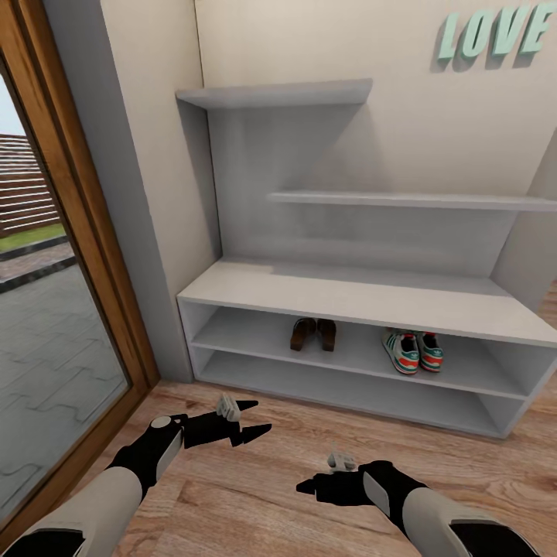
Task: Pick up the two gym shoes and the two sandals from the corridor floor and place them onto the hallstand (shoe rack) in the corridor, making sure they are on the rack and not on the floor. Arrange them so the two gym shoes are next to each other and the two sandals are next to each other.
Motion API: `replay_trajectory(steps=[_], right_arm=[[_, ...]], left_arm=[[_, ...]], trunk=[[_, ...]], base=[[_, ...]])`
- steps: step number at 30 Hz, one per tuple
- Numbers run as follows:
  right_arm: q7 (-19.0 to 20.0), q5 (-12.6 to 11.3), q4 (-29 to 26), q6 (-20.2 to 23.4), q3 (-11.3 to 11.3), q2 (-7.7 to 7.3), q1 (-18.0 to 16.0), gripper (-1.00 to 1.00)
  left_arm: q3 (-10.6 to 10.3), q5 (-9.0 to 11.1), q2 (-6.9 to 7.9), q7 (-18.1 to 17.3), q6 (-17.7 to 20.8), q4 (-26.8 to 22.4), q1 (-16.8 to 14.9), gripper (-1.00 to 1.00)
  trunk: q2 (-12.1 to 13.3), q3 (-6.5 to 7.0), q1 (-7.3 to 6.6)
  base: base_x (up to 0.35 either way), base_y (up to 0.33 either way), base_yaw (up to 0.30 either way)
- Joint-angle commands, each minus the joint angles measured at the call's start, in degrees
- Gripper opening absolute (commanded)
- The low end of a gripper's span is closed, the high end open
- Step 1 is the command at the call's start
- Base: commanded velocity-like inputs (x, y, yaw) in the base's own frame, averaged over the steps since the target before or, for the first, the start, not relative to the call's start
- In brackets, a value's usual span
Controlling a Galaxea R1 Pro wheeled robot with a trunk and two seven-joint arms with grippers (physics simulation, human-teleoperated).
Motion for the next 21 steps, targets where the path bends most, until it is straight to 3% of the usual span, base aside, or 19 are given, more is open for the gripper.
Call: replay_trajectory(steps=[1, 21], right_arm=[[0.01, -0.25, -0.10, 0.52, -0.16, 0.01, 0.00, 1.00], [0.01, -0.25, -0.10, 0.51, -0.16, 0.04, 0.00, 1.00]], left_arm=[[-0.25, 0.19, 0.04, 0.01, -0.49, 0.03, -0.04, 1.00], [-0.25, 0.26, -0.16, 0.01, -0.50, 0.03, -0.04, 1.00]], trunk=[[-0.02, -0.05, -0.01], [-0.02, -0.05, -0.01]], base=[[0.000, 0.000, 0.000], [0.000, 0.000, 0.000]])
